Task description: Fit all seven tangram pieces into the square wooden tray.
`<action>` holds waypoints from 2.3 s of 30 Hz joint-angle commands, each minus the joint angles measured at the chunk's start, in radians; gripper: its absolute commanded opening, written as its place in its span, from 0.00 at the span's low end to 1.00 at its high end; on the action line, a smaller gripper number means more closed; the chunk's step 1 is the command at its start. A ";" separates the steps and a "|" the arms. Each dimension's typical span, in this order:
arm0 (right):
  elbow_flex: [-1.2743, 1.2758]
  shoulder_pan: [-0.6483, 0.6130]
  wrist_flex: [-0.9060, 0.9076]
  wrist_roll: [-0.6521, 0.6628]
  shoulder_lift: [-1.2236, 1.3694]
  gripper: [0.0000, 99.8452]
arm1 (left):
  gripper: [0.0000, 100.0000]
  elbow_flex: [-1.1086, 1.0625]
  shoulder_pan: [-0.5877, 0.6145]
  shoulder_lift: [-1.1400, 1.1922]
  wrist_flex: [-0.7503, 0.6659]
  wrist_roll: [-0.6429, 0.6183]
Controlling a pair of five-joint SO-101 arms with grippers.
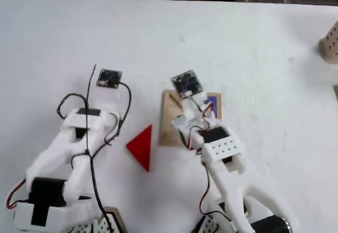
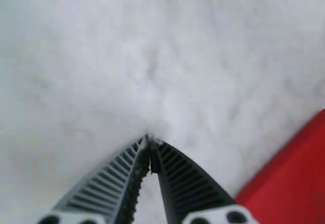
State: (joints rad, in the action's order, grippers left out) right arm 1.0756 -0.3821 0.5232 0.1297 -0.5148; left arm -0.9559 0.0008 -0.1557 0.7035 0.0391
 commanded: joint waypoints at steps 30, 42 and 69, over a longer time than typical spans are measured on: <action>-0.006 0.096 -0.005 0.012 -0.002 0.03 | 0.02 -0.011 -0.035 -0.024 -0.002 0.000; 0.005 0.096 -0.005 0.012 -0.002 0.03 | 0.02 -0.011 -0.035 -0.024 -0.002 0.000; 0.005 0.097 -0.005 0.012 -0.002 0.03 | 0.03 -0.011 -0.249 -0.024 -0.002 0.003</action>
State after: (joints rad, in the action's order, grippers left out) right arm 1.0879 -0.2946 0.5232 0.1297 -0.5148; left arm -0.9636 -0.1849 -0.1603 0.7081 0.0407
